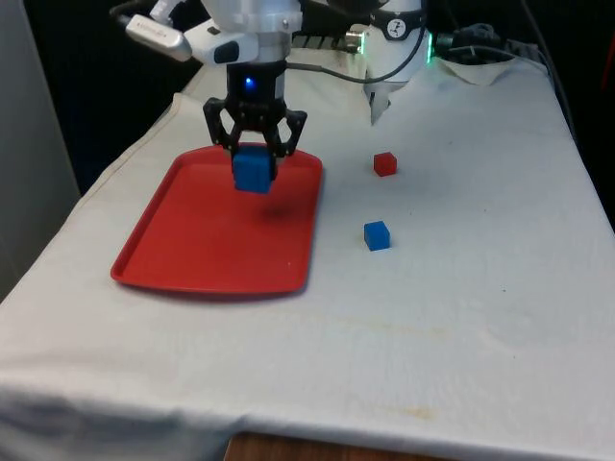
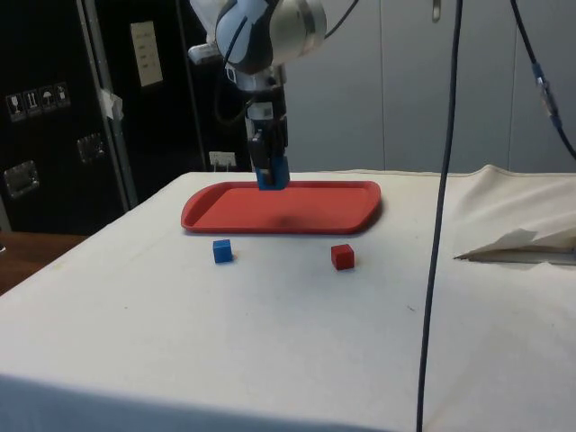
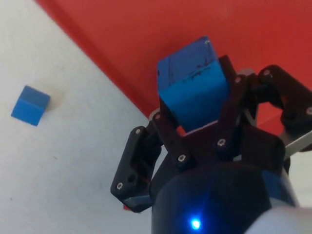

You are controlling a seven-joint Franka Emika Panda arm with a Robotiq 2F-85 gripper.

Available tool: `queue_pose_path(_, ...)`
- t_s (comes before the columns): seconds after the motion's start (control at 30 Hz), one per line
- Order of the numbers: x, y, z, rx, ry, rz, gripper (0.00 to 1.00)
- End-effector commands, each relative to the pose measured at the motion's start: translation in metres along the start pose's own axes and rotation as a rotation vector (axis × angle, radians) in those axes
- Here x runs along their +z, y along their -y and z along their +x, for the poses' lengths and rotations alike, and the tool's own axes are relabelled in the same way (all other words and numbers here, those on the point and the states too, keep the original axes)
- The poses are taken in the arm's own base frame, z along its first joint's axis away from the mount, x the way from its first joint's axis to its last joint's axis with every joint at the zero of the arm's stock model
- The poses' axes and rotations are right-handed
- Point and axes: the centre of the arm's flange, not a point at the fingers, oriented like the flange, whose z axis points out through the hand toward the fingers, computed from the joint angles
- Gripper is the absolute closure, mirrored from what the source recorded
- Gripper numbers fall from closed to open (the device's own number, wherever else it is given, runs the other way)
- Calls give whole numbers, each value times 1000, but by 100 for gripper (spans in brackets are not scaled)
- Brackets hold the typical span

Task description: Pick up the largest block and place it onto the tray.

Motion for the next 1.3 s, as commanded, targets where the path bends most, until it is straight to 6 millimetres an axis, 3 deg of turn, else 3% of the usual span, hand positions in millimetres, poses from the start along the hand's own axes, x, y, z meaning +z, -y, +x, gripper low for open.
queue_pose_path(0.0, 6, -3, 1, -1, -2, 12, 100)
queue_pose_path(0.6, 50, -10, 8, 11, 0, 40, 100)
queue_pose_path(0.77, 65, -24, 7, 9, 0, 50, 100)
queue_pose_path(1.17, 65, -31, 6, 14, -8, 67, 100)
queue_pose_path(1.23, 65, -31, 6, 14, -8, 67, 98)
queue_pose_path(1.27, 66, -31, 6, 14, -7, 66, 87)
